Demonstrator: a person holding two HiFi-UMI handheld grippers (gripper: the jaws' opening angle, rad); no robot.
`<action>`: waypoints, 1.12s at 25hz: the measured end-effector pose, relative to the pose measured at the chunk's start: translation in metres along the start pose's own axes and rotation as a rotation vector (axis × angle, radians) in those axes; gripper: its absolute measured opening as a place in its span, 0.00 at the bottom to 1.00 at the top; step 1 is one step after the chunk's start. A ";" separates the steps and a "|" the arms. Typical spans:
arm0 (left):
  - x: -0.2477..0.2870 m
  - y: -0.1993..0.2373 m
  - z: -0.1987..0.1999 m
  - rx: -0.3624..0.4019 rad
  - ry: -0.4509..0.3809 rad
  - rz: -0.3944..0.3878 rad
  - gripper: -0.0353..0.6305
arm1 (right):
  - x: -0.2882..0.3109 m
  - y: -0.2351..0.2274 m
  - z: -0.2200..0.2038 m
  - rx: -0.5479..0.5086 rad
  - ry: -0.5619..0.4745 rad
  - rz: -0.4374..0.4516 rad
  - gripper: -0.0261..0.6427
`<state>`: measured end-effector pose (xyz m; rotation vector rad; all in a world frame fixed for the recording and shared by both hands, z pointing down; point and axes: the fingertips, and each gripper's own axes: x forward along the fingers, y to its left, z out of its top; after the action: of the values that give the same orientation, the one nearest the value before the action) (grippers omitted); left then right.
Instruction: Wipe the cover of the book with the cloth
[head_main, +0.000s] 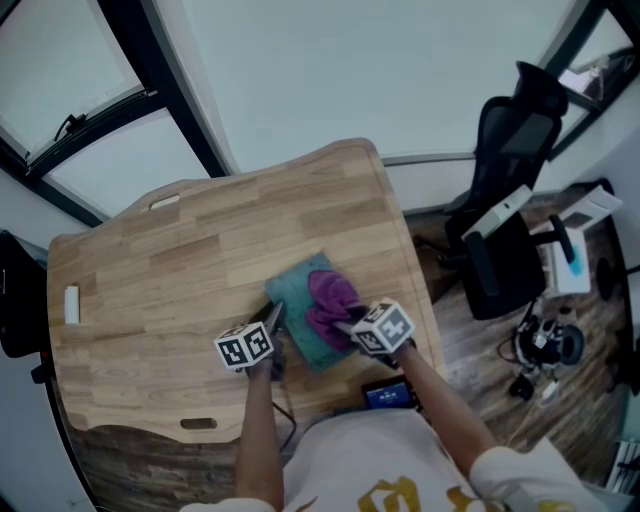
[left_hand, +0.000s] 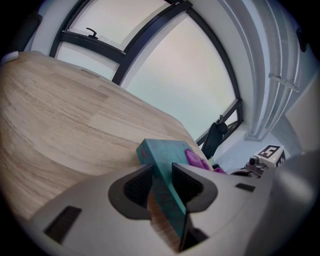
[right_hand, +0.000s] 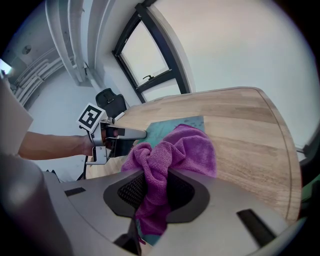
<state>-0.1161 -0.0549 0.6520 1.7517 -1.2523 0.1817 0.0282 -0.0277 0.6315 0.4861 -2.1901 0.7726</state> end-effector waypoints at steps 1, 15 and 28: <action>-0.001 -0.001 0.001 0.000 -0.001 -0.001 0.24 | 0.001 0.000 0.001 0.002 0.000 0.001 0.18; -0.002 -0.004 0.001 -0.008 0.005 -0.008 0.24 | 0.011 -0.007 0.023 0.008 -0.014 0.010 0.18; -0.003 -0.006 0.001 -0.012 0.007 -0.014 0.24 | 0.022 -0.017 0.049 0.010 -0.018 0.004 0.18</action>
<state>-0.1131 -0.0537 0.6459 1.7478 -1.2338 0.1717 -0.0022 -0.0745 0.6283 0.4953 -2.2053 0.7844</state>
